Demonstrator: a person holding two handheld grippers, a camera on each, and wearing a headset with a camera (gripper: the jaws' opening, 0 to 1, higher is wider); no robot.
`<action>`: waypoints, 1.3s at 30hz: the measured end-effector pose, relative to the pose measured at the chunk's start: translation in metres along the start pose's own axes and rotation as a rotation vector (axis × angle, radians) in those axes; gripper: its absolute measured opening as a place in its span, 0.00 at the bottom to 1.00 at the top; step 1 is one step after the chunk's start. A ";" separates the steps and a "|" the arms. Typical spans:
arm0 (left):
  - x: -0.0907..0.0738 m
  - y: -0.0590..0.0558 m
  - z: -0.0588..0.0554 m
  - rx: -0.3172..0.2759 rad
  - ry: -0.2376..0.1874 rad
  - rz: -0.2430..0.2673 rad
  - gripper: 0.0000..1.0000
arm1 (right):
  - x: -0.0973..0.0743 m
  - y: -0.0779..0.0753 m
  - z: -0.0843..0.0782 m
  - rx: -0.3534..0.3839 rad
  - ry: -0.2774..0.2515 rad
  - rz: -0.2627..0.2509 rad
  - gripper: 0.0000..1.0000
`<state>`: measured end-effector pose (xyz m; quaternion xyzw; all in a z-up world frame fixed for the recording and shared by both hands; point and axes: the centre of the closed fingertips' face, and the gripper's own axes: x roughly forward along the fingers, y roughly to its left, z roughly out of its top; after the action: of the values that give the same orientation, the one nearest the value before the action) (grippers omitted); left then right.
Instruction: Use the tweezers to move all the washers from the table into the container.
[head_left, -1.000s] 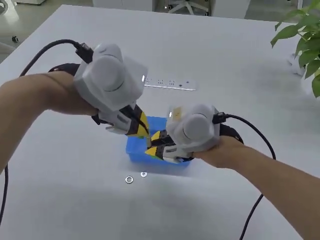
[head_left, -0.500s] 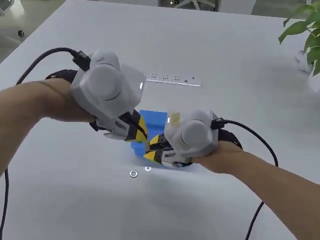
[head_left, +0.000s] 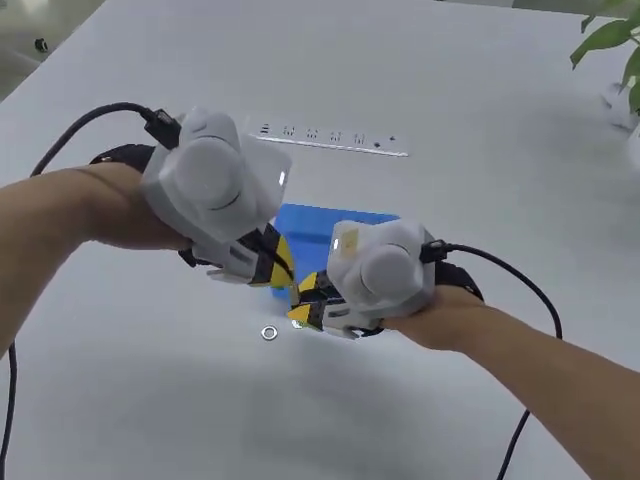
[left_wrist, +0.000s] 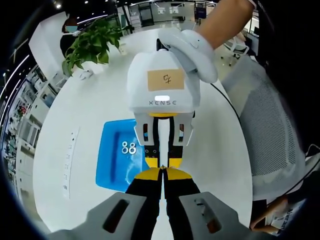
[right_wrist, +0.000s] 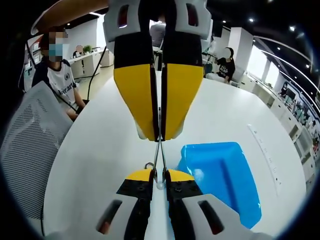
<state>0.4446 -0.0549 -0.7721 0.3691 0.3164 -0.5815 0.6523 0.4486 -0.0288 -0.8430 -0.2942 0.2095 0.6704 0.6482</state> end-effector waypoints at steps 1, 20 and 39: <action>0.002 -0.001 -0.001 0.000 0.000 -0.001 0.04 | 0.001 0.001 -0.001 -0.002 0.002 0.000 0.12; 0.016 -0.004 -0.011 -0.016 -0.002 -0.012 0.05 | 0.014 0.004 -0.015 0.008 0.015 0.023 0.13; 0.014 0.001 -0.011 -0.022 -0.018 -0.005 0.05 | 0.017 0.002 -0.015 0.007 0.014 0.022 0.13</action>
<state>0.4478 -0.0525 -0.7893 0.3560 0.3178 -0.5828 0.6578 0.4484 -0.0259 -0.8655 -0.2942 0.2194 0.6747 0.6403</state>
